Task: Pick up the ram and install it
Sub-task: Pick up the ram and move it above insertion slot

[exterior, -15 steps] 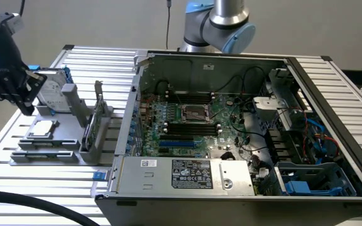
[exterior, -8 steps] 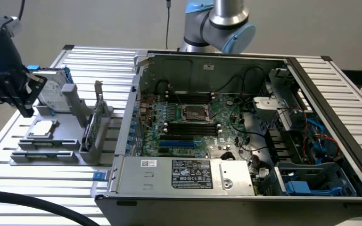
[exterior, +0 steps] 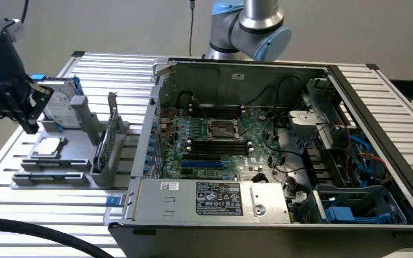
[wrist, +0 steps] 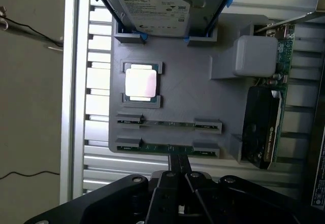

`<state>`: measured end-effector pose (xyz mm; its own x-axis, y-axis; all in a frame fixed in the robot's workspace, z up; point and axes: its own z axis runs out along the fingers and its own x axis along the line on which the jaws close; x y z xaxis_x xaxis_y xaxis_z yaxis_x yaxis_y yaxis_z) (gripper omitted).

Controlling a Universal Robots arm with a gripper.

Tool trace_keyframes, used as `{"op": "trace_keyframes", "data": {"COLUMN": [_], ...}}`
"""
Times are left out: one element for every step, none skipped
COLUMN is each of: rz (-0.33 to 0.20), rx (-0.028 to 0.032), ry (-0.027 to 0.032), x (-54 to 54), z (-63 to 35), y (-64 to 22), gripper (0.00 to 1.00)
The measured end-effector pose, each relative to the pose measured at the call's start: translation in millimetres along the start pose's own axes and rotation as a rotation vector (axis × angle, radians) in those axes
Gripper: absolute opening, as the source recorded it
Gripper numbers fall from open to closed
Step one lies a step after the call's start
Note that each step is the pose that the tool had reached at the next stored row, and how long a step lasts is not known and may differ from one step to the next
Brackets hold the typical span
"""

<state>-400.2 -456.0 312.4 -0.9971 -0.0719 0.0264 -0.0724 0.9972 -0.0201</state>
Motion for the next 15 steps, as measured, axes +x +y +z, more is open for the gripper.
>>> {"op": "trace_keyframes", "data": {"rz": [0.000,0.000,0.000,0.000,0.000,0.000,-0.003,-0.016,-0.034,-0.052,-0.070,-0.089,-0.107,-0.124,-0.143], "rx": [0.0001,0.0001,0.0002,0.0003,0.0003,0.0003,0.0005,0.0009,0.0014,0.0018,0.0023,0.0028,0.0032,0.0036,0.0041], "ry": [0.0000,0.0000,0.0000,0.0001,0.0000,0.0000,0.0000,-0.0003,-0.0006,-0.0009,-0.0014,-0.0017,-0.0021,-0.0025,-0.0029], "x": [0.0,0.0,0.0,0.0,0.0,0.0,0.1,0.5,0.5,0.5,0.5,0.5,0.5,0.5,0.5], "z": [0.0,0.0,0.0,0.0,0.0,0.0,0.1,0.4,0.6,0.9,1.3,1.6,2.0,2.3,2.7], "y": [0.0,0.0,0.0,0.0,0.0,0.0,0.1,0.2,0.1,0.1,0.0,0.0,0.1,0.1,0.1], "gripper": [0.11,0.11,0.11,0.11,0.11,0.11,0.11,0.11,0.11,0.11,0.11,0.11,0.11,0.11,0.11]}}
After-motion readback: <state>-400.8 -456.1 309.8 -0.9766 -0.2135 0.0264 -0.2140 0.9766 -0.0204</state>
